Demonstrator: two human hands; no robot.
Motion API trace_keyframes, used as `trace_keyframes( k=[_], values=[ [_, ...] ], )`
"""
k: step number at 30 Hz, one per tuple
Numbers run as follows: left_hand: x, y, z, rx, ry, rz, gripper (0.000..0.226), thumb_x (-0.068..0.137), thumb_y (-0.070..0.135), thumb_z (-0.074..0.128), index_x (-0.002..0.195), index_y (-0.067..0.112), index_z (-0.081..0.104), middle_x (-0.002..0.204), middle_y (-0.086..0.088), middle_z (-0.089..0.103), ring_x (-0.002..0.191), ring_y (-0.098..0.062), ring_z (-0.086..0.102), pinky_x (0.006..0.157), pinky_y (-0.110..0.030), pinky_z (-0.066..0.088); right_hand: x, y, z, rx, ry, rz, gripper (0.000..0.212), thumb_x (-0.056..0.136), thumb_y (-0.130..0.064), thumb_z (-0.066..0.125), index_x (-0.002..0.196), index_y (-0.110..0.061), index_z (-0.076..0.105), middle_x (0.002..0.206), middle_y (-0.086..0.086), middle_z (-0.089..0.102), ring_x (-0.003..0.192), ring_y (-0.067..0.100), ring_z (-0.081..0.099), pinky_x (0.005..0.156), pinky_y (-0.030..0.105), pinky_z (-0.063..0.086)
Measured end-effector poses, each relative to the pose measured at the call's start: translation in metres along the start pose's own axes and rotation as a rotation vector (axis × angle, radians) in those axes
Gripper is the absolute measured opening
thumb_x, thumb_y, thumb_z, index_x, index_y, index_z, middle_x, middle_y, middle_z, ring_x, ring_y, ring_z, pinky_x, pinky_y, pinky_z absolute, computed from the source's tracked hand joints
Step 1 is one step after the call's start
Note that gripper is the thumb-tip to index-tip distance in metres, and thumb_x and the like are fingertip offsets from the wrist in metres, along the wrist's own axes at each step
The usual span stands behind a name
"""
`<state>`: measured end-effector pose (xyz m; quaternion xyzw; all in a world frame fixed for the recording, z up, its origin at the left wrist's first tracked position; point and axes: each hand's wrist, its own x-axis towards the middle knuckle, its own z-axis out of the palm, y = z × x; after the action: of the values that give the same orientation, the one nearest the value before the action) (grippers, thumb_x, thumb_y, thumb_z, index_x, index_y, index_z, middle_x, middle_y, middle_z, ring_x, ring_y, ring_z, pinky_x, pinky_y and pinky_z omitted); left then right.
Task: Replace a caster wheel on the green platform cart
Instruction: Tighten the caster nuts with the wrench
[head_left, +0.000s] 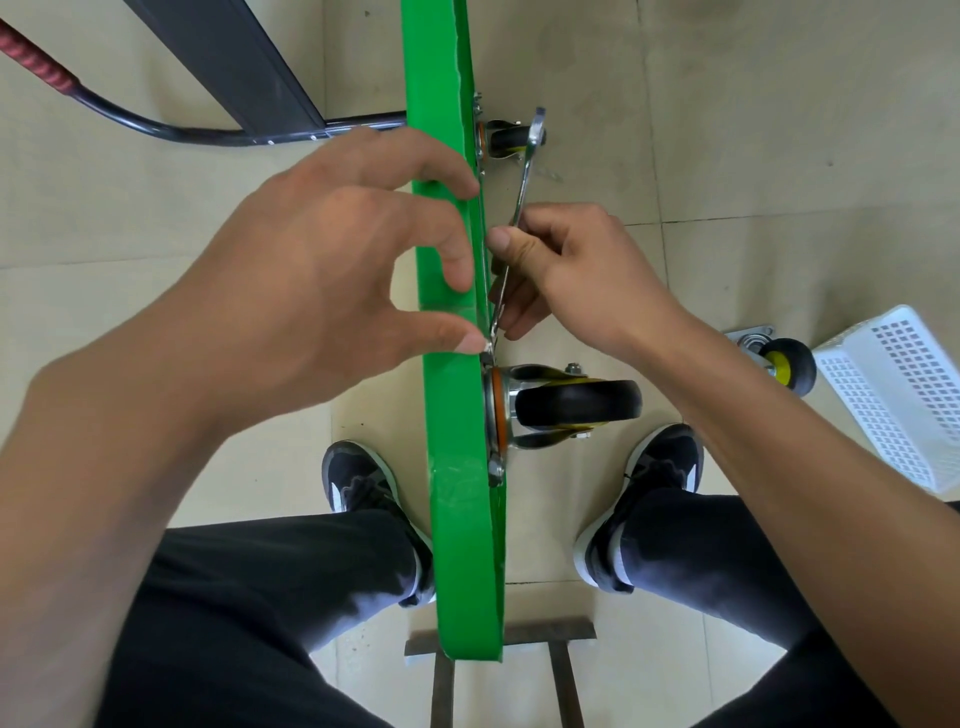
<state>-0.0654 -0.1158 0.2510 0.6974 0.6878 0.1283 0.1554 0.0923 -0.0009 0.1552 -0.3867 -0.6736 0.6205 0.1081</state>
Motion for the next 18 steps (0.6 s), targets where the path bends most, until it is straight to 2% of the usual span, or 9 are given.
trace_keyframes(
  k=[2,5,10,18],
  values=[
    [0.0,-0.001,0.0,0.001,0.0,0.005,0.033,0.067,0.058,0.071,0.084,0.029,0.07,0.131,0.012,0.057,0.125,-0.02,0.049,0.096,-0.033,0.036,0.004,0.005,-0.001,0.069,-0.034,0.087,0.032,0.102,-0.025,0.057,0.086,0.001,0.061,0.072,0.025,0.07,0.06,0.036,0.071,0.064,0.053,0.062],
    [0.0,-0.002,0.0,-0.001,-0.003,0.006,0.034,0.067,0.059,0.071,0.084,0.03,0.07,0.13,0.012,0.057,0.123,-0.019,0.05,0.094,-0.037,0.039,0.001,0.013,0.001,0.096,-0.069,0.137,0.039,0.102,-0.026,0.057,0.096,0.012,0.06,0.074,0.03,0.068,0.06,0.04,0.07,0.062,0.049,0.062],
    [0.002,-0.001,-0.001,0.002,0.002,0.014,0.034,0.068,0.059,0.07,0.084,0.03,0.07,0.13,0.013,0.058,0.118,-0.018,0.049,0.089,-0.034,0.036,-0.001,0.012,0.003,0.08,-0.049,0.088,0.039,0.103,-0.025,0.055,0.093,0.012,0.06,0.076,0.029,0.069,0.06,0.037,0.07,0.062,0.047,0.062],
    [0.0,-0.002,0.002,-0.002,0.003,0.014,0.033,0.069,0.059,0.069,0.085,0.029,0.07,0.132,0.012,0.057,0.121,-0.017,0.048,0.094,-0.029,0.032,0.0,0.013,0.003,0.008,-0.004,0.031,0.036,0.104,-0.026,0.053,0.089,0.005,0.062,0.072,0.021,0.071,0.06,0.033,0.071,0.065,0.053,0.061]
  ],
)
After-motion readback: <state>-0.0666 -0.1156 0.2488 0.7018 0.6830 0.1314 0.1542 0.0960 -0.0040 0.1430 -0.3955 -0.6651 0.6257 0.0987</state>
